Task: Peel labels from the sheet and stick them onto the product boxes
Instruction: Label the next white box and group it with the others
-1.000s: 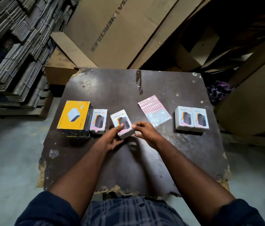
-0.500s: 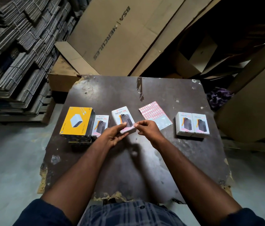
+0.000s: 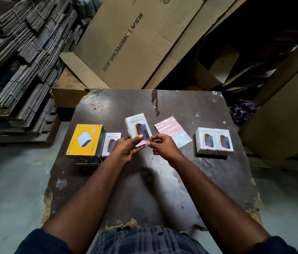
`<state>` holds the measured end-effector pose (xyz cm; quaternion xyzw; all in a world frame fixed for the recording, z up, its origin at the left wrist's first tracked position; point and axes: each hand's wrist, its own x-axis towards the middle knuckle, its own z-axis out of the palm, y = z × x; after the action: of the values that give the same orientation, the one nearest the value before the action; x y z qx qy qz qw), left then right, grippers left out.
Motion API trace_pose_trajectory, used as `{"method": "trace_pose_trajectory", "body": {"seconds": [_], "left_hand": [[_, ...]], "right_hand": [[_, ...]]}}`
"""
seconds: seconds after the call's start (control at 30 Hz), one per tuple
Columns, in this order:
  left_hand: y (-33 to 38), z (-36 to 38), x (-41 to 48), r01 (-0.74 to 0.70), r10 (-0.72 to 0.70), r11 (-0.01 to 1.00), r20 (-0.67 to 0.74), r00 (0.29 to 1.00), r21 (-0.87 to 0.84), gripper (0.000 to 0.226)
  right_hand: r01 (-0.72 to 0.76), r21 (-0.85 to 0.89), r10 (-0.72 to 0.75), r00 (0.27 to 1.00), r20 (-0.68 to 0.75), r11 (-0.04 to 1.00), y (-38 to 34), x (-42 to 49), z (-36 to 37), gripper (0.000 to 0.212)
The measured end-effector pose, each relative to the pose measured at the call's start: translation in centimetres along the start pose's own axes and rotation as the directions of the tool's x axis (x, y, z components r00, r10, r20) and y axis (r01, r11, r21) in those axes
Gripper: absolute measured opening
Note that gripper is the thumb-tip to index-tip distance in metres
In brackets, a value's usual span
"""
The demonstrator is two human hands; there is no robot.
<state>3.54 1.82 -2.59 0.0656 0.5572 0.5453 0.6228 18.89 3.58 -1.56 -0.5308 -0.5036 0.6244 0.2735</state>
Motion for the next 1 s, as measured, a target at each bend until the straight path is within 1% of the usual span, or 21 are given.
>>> {"method": "trace_pose_trajectory", "body": {"seconds": [0.07, 0.2, 0.27, 0.37, 0.47, 0.63, 1.0], "left_hand": [[0.0, 0.0, -0.1, -0.025, 0.025, 1.000, 0.018, 1.000, -0.001, 0.029], [0.1, 0.0, -0.1, -0.070, 0.070, 0.997, 0.038, 0.997, 0.013, 0.025], [0.1, 0.0, -0.3, -0.079, 0.079, 0.997, 0.048, 0.996, 0.008, 0.024], [0.3, 0.0, -0.6, -0.090, 0.089, 0.996, 0.062, 0.994, 0.025, 0.025], [0.5, 0.0, -0.9, -0.092, 0.089, 0.995, 0.072, 0.993, 0.047, 0.029], [0.6, 0.1, -1.0, -0.093, 0.089, 0.994, 0.070, 0.994, 0.057, 0.030], [0.6, 0.2, -1.1, -0.099, 0.092, 0.992, 0.084, 0.992, 0.078, 0.035]], "right_hand": [[0.008, 0.004, -0.008, 1.000, -0.019, 1.000, -0.2, -0.1, 0.0, 0.010], [-0.055, 0.071, 0.056, 0.998, -0.011, 0.996, -0.4, -0.3, 0.1, 0.037], [-0.085, 0.093, 0.086, 0.996, -0.013, 0.992, -0.5, -0.3, 0.1, 0.043], [-0.125, 0.109, 0.125, 0.992, 0.004, 0.986, -0.4, 0.0, 0.0, 0.048], [-0.157, 0.080, 0.157, 0.988, 0.014, 0.984, -0.5, 0.3, 0.0, 0.054], [-0.159, 0.050, 0.158, 0.987, 0.029, 0.986, -0.4, 0.8, -0.1, 0.062], [-0.164, 0.007, 0.163, 0.986, 0.016, 0.987, -0.3, 0.9, -0.4, 0.061]]}}
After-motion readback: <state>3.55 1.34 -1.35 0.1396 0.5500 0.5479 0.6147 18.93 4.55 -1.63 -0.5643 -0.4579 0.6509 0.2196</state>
